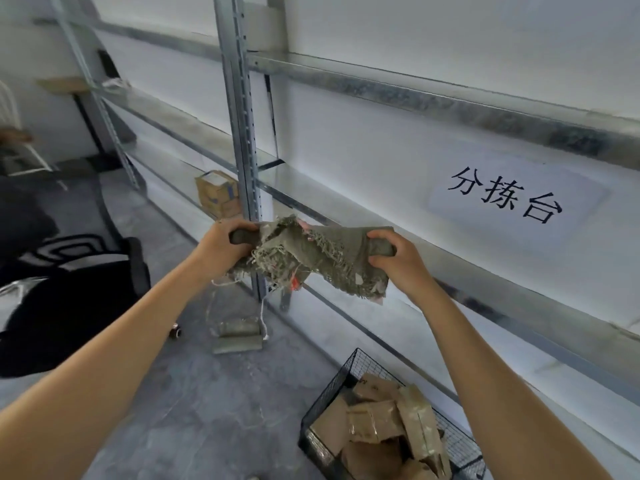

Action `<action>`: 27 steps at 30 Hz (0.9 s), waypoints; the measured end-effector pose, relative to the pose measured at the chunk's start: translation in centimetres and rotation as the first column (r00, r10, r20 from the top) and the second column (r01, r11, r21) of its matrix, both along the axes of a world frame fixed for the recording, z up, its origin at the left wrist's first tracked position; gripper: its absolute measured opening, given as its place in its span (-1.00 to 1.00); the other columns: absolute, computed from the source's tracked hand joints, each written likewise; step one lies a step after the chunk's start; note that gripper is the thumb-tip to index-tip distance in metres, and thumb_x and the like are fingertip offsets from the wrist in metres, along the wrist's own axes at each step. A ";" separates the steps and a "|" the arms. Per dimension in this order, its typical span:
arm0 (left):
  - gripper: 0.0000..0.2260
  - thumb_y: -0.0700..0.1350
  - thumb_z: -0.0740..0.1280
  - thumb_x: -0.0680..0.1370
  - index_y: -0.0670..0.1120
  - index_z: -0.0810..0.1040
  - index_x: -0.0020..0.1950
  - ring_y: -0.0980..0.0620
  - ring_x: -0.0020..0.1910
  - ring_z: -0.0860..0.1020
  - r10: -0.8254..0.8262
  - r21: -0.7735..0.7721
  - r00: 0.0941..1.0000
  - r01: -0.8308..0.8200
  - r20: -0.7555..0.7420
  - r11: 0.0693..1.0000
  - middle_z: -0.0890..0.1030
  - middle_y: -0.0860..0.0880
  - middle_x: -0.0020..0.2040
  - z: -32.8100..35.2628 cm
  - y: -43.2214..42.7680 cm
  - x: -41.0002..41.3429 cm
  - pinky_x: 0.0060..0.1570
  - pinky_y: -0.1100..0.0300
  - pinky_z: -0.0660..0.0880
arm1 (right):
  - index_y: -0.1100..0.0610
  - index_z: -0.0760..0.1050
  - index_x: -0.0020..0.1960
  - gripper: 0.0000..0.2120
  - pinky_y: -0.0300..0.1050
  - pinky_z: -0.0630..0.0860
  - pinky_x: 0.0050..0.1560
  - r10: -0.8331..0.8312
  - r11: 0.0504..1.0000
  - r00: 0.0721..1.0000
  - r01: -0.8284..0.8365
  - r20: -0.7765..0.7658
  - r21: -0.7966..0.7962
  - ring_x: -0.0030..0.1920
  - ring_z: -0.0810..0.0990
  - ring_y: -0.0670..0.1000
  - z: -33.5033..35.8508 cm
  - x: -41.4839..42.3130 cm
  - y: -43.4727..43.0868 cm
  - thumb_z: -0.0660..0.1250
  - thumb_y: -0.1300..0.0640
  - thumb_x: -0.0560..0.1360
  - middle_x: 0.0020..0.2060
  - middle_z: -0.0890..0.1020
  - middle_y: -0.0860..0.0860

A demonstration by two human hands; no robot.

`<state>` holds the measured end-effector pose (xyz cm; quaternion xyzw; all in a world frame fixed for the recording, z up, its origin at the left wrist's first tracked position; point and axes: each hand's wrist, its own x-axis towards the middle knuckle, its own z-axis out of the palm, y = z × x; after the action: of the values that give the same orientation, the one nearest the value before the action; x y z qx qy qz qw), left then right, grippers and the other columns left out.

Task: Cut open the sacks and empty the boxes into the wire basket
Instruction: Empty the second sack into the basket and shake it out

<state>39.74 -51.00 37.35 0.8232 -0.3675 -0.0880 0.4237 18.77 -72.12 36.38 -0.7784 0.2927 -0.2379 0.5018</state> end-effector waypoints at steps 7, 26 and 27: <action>-0.71 -0.34 0.38 0.45 -0.13 0.58 0.15 -0.04 -0.10 0.50 0.142 -0.002 0.989 -0.142 -0.040 0.990 0.57 -0.13 0.07 -2.3 3.2 6.8 -0.09 0.13 0.41 | 0.04 0.53 0.14 -0.64 -0.08 0.60 0.00 0.126 0.992 0.992 -0.126 -0.025 0.003 0.00 0.58 0.02 -1.3 8.6 0.5 0.30 0.39 0.44 0.01 0.57 0.01; -0.68 -0.33 0.34 0.48 -0.13 0.55 0.22 -0.09 -0.12 0.55 0.224 0.066 0.964 -0.216 -0.141 0.974 0.59 -0.16 0.08 -7.1 1.1 35.5 -0.27 0.15 0.50 | 0.08 0.53 0.16 -0.63 -0.27 0.49 0.01 0.112 0.992 0.988 -0.117 -0.106 -0.042 0.05 0.52 -0.06 -7.1 39.2 -1.6 0.28 0.39 0.43 -0.02 0.53 -0.13; -0.68 -0.33 0.34 0.48 -0.13 0.55 0.21 -0.08 -0.09 0.55 0.228 0.072 0.963 -0.219 -0.146 0.973 0.59 -0.15 0.09 -7.6 0.8 36.6 -0.22 0.15 0.49 | 0.09 0.53 0.17 -0.62 -0.36 0.46 -0.04 0.109 0.993 0.987 -0.114 -0.116 -0.043 0.04 0.51 -0.07 -7.5 40.3 -1.7 0.28 0.40 0.43 0.00 0.53 -0.10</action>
<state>76.39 -50.16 29.77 0.8617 -0.2360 -0.1129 0.4348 59.07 -73.84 28.86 -0.8180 0.2707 -0.1721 0.4775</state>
